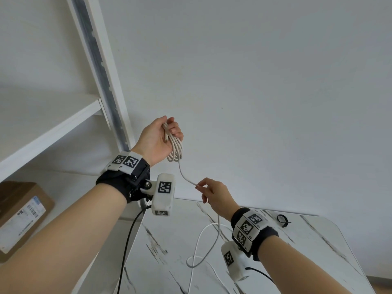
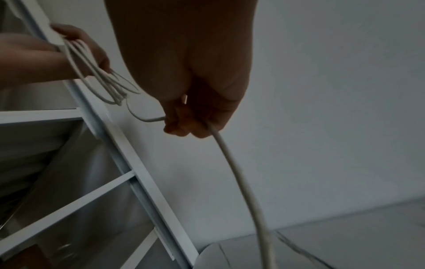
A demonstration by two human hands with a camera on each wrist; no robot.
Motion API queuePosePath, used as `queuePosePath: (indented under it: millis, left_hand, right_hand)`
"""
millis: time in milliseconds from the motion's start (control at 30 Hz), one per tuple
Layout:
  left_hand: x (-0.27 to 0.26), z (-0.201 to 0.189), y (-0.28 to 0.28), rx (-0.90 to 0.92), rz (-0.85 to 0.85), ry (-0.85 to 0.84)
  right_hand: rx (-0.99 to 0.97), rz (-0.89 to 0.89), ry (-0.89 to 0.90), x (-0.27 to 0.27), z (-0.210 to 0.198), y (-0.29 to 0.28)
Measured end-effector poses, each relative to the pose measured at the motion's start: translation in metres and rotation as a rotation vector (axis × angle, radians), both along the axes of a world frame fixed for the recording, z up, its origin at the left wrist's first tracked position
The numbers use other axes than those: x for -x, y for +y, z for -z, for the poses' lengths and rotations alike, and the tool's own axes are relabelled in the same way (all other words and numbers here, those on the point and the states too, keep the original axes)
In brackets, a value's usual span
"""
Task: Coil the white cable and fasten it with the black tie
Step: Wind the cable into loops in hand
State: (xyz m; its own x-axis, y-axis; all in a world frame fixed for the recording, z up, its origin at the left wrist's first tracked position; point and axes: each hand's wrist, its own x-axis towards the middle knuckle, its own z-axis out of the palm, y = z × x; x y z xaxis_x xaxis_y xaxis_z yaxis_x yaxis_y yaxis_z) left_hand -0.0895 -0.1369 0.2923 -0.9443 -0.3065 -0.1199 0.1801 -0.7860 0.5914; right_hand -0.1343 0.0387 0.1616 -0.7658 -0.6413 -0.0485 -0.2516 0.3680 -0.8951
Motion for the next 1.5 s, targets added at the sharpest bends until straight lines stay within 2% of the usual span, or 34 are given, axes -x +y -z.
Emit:
queuePosePath:
  millis: [333,533,633,833,1000,1133,1300,1500]
  left_hand:
    - [0.014,0.003,0.008,0.323,-0.100,-0.169]
    - [0.013,0.021,0.015,0.575,-0.081,-0.239]
    - [0.010,0.029,0.019,0.684,-0.037,-0.264]
    - [0.002,0.034,0.033,0.748,0.063,-0.324]
    - [-0.002,0.039,0.043,0.810,0.265,-0.288]
    - [-0.005,0.038,0.050,0.910,0.321,-0.356]
    - [-0.007,0.041,0.042,0.736,0.459,-0.460]
    - [-0.013,0.044,0.034,0.659,0.625,-0.488]
  right_hand:
    - [-0.369,-0.281,0.610,-0.002,-0.044,-0.002]
    - [-0.356,-0.325,0.733,0.002,-0.056,0.001]
    - [-0.276,-0.312,0.799,0.003,-0.065,0.002]
    - [-0.114,-0.246,0.756,0.003,-0.087,0.001]
    - [-0.069,-0.195,0.590,0.005,-0.100,0.001]
    - [-0.021,-0.218,0.476,0.007,-0.105,0.004]
    - [0.002,-0.259,0.410,0.015,-0.111,0.012]
    - [-0.082,-0.223,0.439,0.031,-0.111,0.020]
